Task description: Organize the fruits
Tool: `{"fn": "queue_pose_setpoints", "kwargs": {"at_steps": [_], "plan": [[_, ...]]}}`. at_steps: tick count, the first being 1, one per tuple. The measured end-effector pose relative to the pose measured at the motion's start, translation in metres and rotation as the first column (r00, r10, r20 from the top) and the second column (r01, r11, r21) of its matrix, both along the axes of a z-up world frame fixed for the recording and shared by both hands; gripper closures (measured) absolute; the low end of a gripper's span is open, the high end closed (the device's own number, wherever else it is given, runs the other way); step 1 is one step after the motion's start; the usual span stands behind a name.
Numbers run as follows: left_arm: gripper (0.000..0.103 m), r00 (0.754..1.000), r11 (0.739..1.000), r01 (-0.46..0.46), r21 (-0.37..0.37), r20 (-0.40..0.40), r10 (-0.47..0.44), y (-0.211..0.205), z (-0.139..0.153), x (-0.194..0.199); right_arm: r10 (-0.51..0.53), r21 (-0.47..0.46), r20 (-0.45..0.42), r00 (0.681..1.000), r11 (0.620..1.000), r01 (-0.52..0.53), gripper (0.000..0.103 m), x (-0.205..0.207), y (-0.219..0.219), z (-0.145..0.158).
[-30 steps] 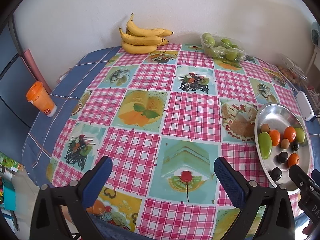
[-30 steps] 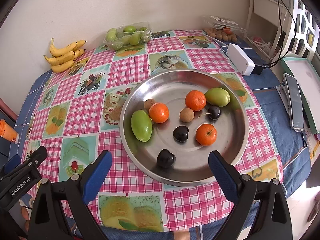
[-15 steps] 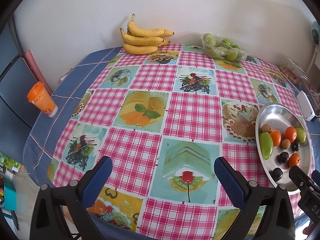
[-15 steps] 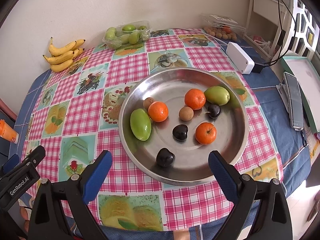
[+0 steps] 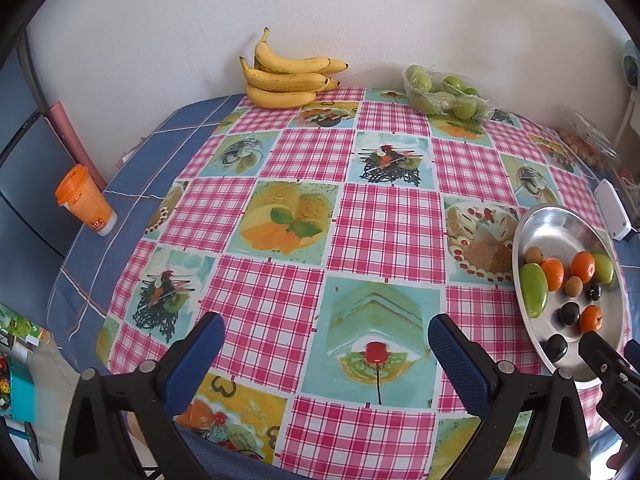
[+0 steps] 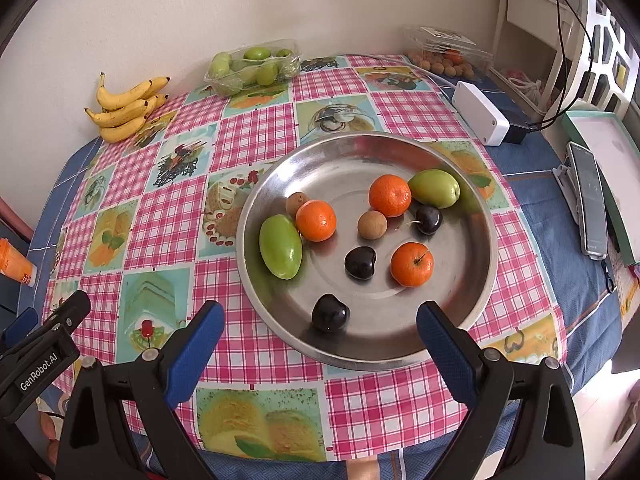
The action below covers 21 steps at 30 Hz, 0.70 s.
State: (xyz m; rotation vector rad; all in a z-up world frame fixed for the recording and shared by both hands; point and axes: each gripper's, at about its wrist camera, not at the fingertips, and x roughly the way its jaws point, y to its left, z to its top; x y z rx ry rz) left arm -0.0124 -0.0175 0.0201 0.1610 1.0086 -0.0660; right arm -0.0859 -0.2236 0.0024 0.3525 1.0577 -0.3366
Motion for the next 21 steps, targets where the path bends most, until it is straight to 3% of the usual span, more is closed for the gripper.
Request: {"fn": "queue_pose_setpoints", "kwargs": {"at_steps": [21], "plan": [[0.000,1.000,1.000,-0.002,0.010,-0.009,0.002,0.0020,-0.0025,0.0009,-0.015,0.011,-0.007,1.000,1.000,0.015,0.006,-0.0017,-0.0013,-0.0031]]}}
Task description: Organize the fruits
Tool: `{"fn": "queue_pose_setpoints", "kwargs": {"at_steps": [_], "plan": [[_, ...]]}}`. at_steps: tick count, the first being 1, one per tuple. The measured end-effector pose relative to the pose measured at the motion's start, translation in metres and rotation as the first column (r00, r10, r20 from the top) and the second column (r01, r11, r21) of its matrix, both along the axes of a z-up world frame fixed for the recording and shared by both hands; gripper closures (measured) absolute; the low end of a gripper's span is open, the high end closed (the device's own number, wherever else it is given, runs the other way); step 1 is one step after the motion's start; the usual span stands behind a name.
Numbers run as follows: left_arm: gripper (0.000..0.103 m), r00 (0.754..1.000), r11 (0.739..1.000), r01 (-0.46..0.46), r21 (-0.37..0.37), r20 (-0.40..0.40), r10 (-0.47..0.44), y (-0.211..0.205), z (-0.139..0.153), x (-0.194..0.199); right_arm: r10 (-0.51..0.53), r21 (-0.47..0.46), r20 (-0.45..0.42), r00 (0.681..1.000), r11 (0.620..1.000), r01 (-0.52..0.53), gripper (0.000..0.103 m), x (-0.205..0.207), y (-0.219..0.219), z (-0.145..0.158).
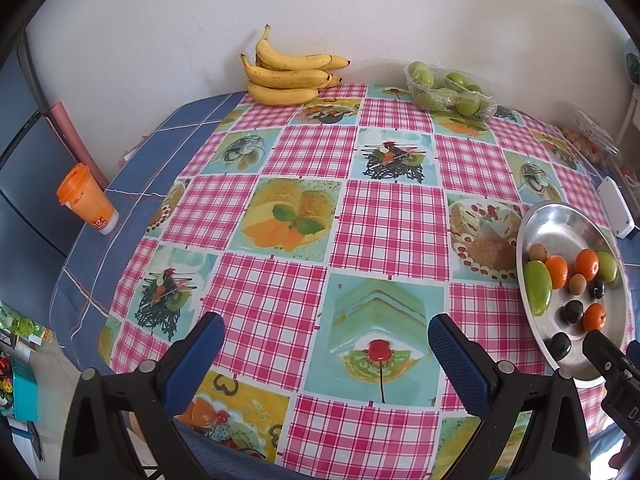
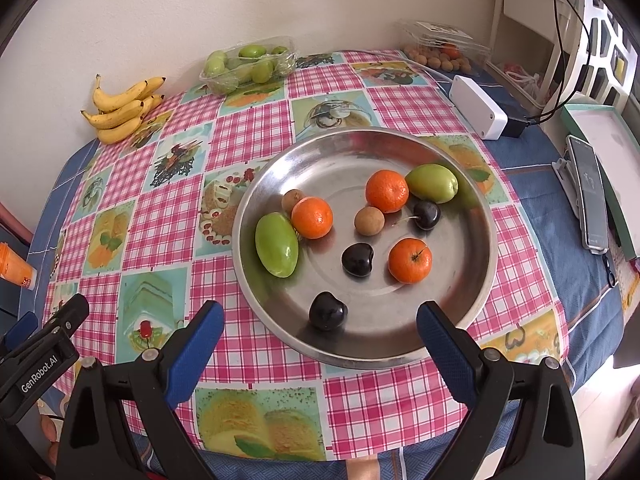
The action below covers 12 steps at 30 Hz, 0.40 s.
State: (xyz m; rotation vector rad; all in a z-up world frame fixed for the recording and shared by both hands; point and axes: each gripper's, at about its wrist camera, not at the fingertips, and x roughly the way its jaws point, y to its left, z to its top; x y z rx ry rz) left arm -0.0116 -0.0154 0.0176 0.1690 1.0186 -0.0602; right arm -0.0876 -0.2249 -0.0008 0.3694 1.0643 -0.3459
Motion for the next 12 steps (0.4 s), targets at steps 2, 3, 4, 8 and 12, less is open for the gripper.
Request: {"fn": "queue_pose_setpoints", "kwargs": {"at_steps": [2,3,4,8,12], "plan": [[0.000,1.000,1.000,0.000,0.001,-0.004,0.000,0.0002,-0.0008,0.0006,0.000,0.000,-0.001,1.000,1.000,0.000,0.006,0.0005,-0.0004,0.0001],[0.000,1.000,1.000,0.000,0.000,-0.006,0.000,0.0003,-0.0011,0.0006,-0.001,0.001,-0.002,1.000,1.000,0.001,0.006,0.0005,-0.0003,-0.0001],[0.000,1.000,1.000,0.000,-0.001,-0.006,0.000,0.0007,-0.0013,0.0006,-0.001,0.001,-0.003,1.000,1.000,0.001,0.006,0.0000,-0.0001,-0.0004],[0.000,1.000,1.000,0.007,-0.030,-0.007,-0.007,0.0020,-0.0009,0.0000,-0.002,0.002,-0.004,1.000,1.000,0.002,0.006,0.0000,-0.0005,-0.0006],[0.000,1.000,0.999,0.009,-0.034,-0.007,-0.009,0.0012,-0.0010,-0.0002,-0.001,0.003,-0.005,1.000,1.000,0.001,0.006,-0.0002,-0.0008,-0.0009]]}}
